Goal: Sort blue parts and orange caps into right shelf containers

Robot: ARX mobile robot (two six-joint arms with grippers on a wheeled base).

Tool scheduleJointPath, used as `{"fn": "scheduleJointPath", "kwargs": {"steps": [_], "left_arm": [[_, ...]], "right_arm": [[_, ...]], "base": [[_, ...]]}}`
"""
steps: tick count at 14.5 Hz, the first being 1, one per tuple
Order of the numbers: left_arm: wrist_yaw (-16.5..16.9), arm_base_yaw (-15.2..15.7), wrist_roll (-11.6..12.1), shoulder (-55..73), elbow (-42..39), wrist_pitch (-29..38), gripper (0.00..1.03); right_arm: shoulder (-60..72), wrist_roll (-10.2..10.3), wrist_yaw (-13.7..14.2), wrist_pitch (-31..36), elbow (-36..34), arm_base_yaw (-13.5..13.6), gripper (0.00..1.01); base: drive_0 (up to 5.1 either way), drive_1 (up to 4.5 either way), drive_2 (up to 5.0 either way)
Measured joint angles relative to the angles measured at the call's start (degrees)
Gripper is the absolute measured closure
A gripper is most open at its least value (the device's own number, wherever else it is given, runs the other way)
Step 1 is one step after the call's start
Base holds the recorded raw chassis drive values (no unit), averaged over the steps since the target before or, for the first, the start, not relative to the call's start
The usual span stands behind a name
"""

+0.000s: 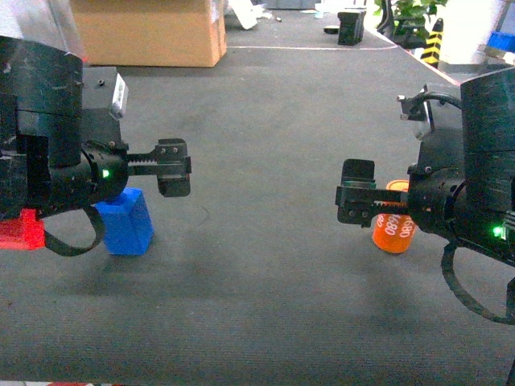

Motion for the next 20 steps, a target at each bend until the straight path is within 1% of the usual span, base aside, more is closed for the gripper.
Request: {"fn": "scheduleJointPath", "kwargs": {"steps": [3, 6, 9, 10, 11, 13, 14, 15, 16, 17, 18, 19, 20], "left_arm": [[0.37, 0.0, -0.26, 0.17, -0.7, -0.87, 0.05], [0.57, 0.35, -0.46, 1.95, -0.7, -3.37, 0.05], [0.57, 0.39, -0.44, 3.19, -0.5, -5.33, 0.05], [0.61, 0.39, -0.44, 3.5, -0.39, -5.81, 0.05], [0.61, 0.37, -0.42, 3.76, -0.15, -6.21, 0.05], [0.35, 0.37, -0.39, 4.26, 0.37, -6.14, 0.05], [-0.04, 0.39, -0.2, 4.5, 0.5, -6.12, 0.11], [-0.31, 0.37, -0.13, 4.76, 0.5, -6.12, 0.25], [-0.35, 0.37, -0.11, 4.87, 0.5, -5.68, 0.36], [-0.52, 0.37, -0.09, 4.87, 0.5, -5.49, 0.43], [-0.55, 0.37, -0.04, 4.87, 0.5, -5.2, 0.52], [-0.57, 0.37, -0.02, 4.87, 0.5, -5.05, 0.58], [-0.57, 0.37, 0.04, 4.87, 0.48, -4.46, 0.6]], "right_arm": [[1.14, 0.37, -0.33, 0.15, -0.04, -0.15, 0.03], [3.85, 0.98, -0.35, 0.33, 0.13, -0.15, 0.03], [7.39, 1.66, -0.31, 0.68, 2.19, -0.13, 0.03], [8.11, 2.25, -0.37, 0.9, 2.62, -0.11, 0.03], [8.63, 2.34, -0.57, 1.09, 3.15, -0.02, 0.03], [9.38, 2.19, -0.09, 1.05, 3.98, 0.68, 0.03], [9.77, 1.64, 0.35, 0.79, 4.42, 0.83, 0.15], [10.1, 0.83, 1.2, 0.39, 4.81, 1.03, 0.3], [10.12, 0.0, 1.33, 0.39, 4.83, 1.01, 0.41], [10.12, -0.46, 1.55, 0.42, 4.83, 1.01, 0.48], [10.12, -0.94, 1.6, 0.44, 4.83, 1.01, 0.53], [10.12, -1.33, 1.86, 0.59, 4.83, 1.01, 0.54], [10.12, -1.68, 2.21, 1.16, 4.76, 0.96, 0.54]], "base": [[0.0, 0.0, 0.0], [0.0, 0.0, 0.0], [0.0, 0.0, 0.0], [0.0, 0.0, 0.0], [0.0, 0.0, 0.0], [0.0, 0.0, 0.0], [0.0, 0.0, 0.0], [0.0, 0.0, 0.0], [0.0, 0.0, 0.0], [0.0, 0.0, 0.0], [0.0, 0.0, 0.0], [0.0, 0.0, 0.0], [0.0, 0.0, 0.0]]}}
